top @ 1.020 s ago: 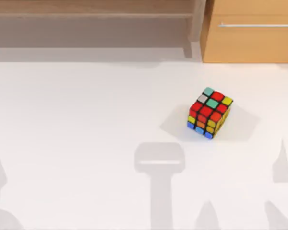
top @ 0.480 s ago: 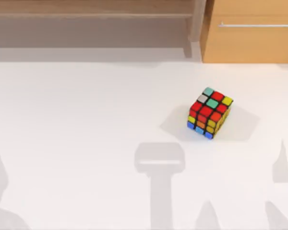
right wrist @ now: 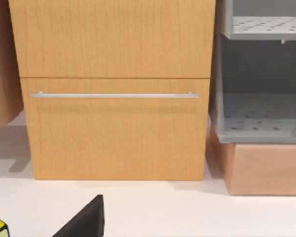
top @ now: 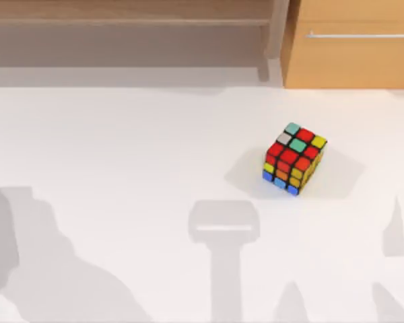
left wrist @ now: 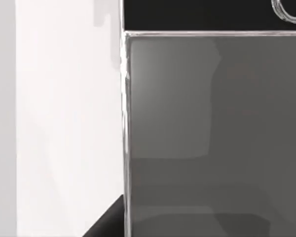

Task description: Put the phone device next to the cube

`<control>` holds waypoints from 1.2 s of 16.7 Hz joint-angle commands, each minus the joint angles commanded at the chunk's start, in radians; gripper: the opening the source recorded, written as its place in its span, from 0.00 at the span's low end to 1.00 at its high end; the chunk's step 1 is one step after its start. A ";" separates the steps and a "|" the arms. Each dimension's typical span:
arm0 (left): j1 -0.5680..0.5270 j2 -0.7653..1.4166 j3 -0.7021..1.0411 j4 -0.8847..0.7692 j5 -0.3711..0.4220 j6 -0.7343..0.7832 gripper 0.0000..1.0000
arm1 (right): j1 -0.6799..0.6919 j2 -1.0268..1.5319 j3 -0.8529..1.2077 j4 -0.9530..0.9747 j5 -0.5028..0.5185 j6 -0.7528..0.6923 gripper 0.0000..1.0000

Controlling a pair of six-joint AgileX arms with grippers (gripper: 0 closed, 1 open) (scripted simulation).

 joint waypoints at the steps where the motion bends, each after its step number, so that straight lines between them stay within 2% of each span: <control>1: -0.033 0.015 0.061 -0.014 0.001 -0.028 0.00 | 0.000 0.000 0.000 0.000 0.000 0.000 1.00; 12: -0.510 0.301 0.716 -0.261 0.011 -0.463 0.00 | 0.000 0.000 0.000 0.000 0.000 0.000 1.00; 20: -0.852 0.536 1.008 -0.456 0.010 -0.795 0.00 | 0.000 0.000 0.000 0.000 0.000 0.000 1.00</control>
